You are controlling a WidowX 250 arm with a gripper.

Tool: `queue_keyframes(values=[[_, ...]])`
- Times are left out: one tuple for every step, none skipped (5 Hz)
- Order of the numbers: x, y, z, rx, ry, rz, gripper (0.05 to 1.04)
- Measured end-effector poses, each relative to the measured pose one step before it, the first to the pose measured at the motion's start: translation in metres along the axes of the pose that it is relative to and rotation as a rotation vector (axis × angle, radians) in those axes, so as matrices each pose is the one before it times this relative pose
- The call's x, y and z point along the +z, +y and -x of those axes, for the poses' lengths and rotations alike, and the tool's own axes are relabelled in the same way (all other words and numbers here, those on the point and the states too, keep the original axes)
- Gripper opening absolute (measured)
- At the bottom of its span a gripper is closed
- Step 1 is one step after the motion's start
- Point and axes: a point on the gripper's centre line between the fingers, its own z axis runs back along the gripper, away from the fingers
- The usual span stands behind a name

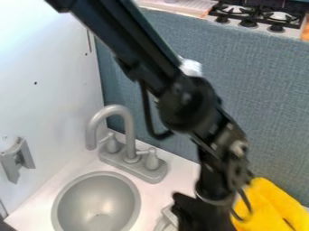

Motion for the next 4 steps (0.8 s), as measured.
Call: queue_keyframes(values=[[-0.01392,0.02551,0.00185,0.0584,0.0529,-0.0255,0.594],[-0.02725,0.01573,-0.00485,0.0345,0.0703,-0.0059,0.594],[-0.00794,0.00252,-0.00849,0.0030,-0.0261,0.0024,0.594],[-0.00595,-0.00034,-0.01220,0.0141,-0.0402,-0.0067,0.594]])
